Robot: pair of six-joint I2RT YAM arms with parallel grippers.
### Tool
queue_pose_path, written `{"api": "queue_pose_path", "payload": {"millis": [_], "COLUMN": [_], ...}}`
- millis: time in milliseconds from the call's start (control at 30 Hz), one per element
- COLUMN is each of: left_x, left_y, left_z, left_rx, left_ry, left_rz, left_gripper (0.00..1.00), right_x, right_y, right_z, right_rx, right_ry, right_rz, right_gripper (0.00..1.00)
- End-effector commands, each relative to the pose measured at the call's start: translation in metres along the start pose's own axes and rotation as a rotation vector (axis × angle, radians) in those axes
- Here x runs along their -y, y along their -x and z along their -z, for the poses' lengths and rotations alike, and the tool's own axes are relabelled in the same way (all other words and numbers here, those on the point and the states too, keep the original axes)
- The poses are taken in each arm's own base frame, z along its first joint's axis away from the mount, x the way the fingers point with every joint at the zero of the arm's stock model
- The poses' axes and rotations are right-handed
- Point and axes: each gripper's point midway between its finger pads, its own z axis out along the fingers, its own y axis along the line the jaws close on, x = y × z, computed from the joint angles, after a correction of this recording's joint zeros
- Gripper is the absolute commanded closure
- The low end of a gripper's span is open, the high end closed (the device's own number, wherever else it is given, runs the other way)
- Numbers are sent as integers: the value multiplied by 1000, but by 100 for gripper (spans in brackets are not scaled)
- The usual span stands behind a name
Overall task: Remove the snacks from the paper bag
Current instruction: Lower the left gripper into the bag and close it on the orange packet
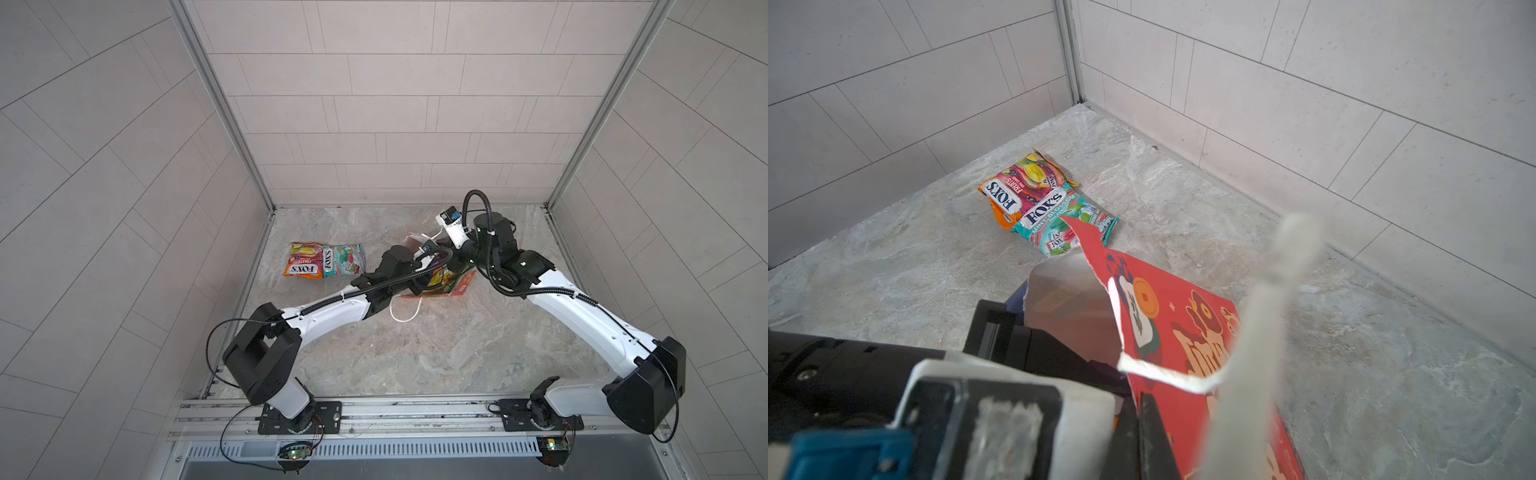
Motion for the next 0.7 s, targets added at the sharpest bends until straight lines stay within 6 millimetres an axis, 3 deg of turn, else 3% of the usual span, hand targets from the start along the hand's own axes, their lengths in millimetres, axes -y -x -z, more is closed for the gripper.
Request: {"api": "queue_pose_path", "payload": {"millis": [0, 200, 367, 667], "left_x": [-3, -3, -4, 2], "left_y": [2, 3, 15, 54], "left_z": [-10, -8, 9, 52], "left_rx": [-9, -8, 34, 164], "left_ry": [10, 6, 10, -22], "left_rz": [-14, -8, 3, 6], "left_gripper": [58, 57, 57, 57], "right_x": [-28, -34, -42, -43], "right_y": [17, 29, 36, 29], "right_z": [15, 24, 30, 26], "right_rx": [68, 124, 159, 138], "right_ry": [107, 137, 186, 169], "right_rz": [11, -13, -35, -16], "right_gripper": [100, 100, 100, 100]}}
